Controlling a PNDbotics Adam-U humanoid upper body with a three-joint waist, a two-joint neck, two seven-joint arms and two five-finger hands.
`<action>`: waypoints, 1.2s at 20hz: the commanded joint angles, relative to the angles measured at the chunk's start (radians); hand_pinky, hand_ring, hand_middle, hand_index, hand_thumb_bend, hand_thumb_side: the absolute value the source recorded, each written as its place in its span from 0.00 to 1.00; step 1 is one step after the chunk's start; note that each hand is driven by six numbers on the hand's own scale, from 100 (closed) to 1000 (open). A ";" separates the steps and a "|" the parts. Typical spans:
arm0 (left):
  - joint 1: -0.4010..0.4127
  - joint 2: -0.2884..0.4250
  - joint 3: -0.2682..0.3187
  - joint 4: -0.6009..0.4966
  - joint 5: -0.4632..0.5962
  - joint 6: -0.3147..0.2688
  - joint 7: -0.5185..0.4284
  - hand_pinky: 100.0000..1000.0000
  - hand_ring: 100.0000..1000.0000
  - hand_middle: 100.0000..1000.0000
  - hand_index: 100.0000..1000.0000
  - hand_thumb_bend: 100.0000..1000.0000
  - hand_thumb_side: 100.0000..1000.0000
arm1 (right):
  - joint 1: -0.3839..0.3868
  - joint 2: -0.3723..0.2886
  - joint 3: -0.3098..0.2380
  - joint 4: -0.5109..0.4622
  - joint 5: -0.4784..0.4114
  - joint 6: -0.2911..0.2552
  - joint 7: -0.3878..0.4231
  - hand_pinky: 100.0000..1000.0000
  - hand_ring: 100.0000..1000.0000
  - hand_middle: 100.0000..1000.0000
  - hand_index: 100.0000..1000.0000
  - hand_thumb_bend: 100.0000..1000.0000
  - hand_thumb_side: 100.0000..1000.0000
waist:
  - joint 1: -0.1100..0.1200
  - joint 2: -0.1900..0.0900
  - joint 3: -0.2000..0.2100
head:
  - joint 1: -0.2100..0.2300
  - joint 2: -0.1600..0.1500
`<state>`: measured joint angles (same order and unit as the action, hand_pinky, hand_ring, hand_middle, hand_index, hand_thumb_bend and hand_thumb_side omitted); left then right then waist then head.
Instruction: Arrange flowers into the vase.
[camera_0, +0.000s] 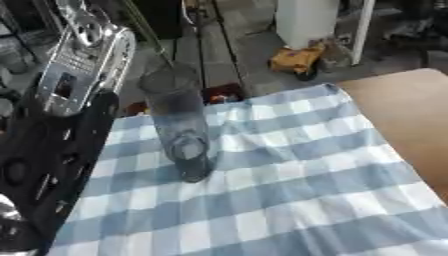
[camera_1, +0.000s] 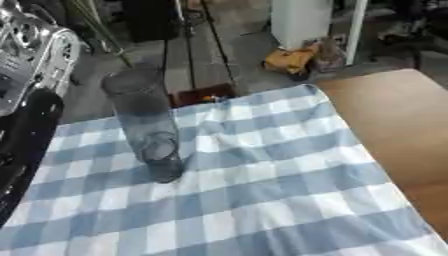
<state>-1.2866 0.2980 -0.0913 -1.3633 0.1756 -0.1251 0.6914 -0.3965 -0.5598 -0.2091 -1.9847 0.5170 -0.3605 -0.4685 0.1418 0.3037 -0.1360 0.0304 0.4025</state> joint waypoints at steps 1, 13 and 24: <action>-0.028 0.010 0.013 0.001 -0.010 -0.002 0.008 0.00 0.00 0.00 0.00 0.00 0.56 | -0.014 -0.033 -0.008 -0.015 -0.001 0.001 -0.008 0.77 0.76 0.64 0.79 0.00 0.98 | -0.006 -0.015 -0.003 | 0.005 -0.011; -0.027 0.000 0.023 0.072 -0.021 -0.017 0.031 0.00 0.00 0.00 0.00 0.00 0.56 | -0.012 -0.029 -0.011 -0.015 0.002 0.003 -0.016 0.77 0.76 0.64 0.79 0.00 0.98 | -0.004 -0.007 -0.012 | 0.016 -0.023; -0.026 -0.006 0.029 0.128 -0.014 -0.017 0.052 0.00 0.00 0.00 0.00 0.00 0.56 | -0.009 -0.026 -0.014 -0.015 0.004 0.009 -0.024 0.77 0.76 0.64 0.79 0.00 0.98 | 0.003 0.001 -0.016 | 0.017 -0.028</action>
<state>-1.2867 0.2803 -0.0750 -1.2285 0.1595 -0.1430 0.7376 -0.3964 -0.5598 -0.2152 -1.9847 0.5172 -0.3518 -0.4861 0.1527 0.3219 -0.1519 0.0433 0.3851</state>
